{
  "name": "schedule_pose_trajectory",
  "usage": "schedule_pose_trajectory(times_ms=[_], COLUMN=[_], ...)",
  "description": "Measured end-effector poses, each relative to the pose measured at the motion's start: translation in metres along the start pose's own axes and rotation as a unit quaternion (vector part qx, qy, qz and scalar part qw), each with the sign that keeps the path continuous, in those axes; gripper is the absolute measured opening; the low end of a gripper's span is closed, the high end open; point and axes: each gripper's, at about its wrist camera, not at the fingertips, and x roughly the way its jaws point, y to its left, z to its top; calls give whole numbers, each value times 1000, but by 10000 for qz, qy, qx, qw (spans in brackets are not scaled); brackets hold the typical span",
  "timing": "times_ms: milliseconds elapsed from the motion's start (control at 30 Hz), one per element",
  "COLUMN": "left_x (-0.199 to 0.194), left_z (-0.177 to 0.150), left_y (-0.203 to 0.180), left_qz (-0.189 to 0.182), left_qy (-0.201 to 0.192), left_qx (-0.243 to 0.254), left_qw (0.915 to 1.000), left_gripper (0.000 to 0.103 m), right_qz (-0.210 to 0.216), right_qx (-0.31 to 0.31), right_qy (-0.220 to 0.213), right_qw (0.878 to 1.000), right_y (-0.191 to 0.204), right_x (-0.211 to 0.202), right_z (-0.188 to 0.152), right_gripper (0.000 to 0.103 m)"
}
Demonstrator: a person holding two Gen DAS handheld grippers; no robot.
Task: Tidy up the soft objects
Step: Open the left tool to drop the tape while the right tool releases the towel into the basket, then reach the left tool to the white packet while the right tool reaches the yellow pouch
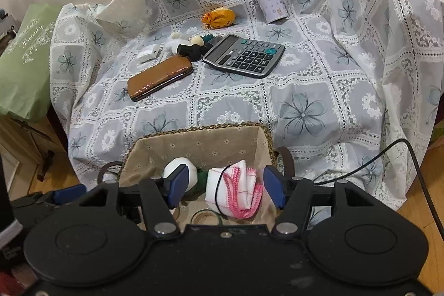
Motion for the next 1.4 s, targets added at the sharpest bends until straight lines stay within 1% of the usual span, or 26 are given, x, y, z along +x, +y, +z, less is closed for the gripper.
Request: schedule_pose_trajectory(times_ms=[133,233,433,500,733,800,933,1000,1200,1333,1400], left_x=[6,12,20,24,42,48,60,68,93,111,119], left_z=[7,13,28,35,62,71,90,101,131,147,153], left_y=[1,1,2,3,11,13,18,21,27,23,20], left_qz=[71,71,49,25,-13,-11,11,35,121,168,161], left_qy=[-3,36,2,-12,-40,-73,-147,-180,-289,-325,-315], left_qx=[21,60,102,85,39,37,3,-20,-38,87,140], left_qw=[10000,10000,9999,10000,10000,10000,9999,9998,9995,9993,9993], left_gripper=[91,91,92,92,92,92,92,92,92,92,92], right_qz=[-50,-97,-97,-86,-75,-81,-76,-25,-135,-98,-151], right_qx=[6,23,34,29,-16,-26,-59,-65,-177,-498,-778], right_qy=[78,62,-72,-130,-264,-323,-436,-513,-863,-814,-776], right_qw=[10000,9999,9999,9999,9996,9994,9990,9987,9960,9954,9938], right_y=[-3,-4,-3,-2,4,5,6,7,12,17,21], right_x=[9,14,24,29,50,58,73,81,108,135,152], right_z=[8,16,39,48,76,86,105,114,143,164,175], right_gripper=[62,64,75,84,89,92,94,100,103,102,102])
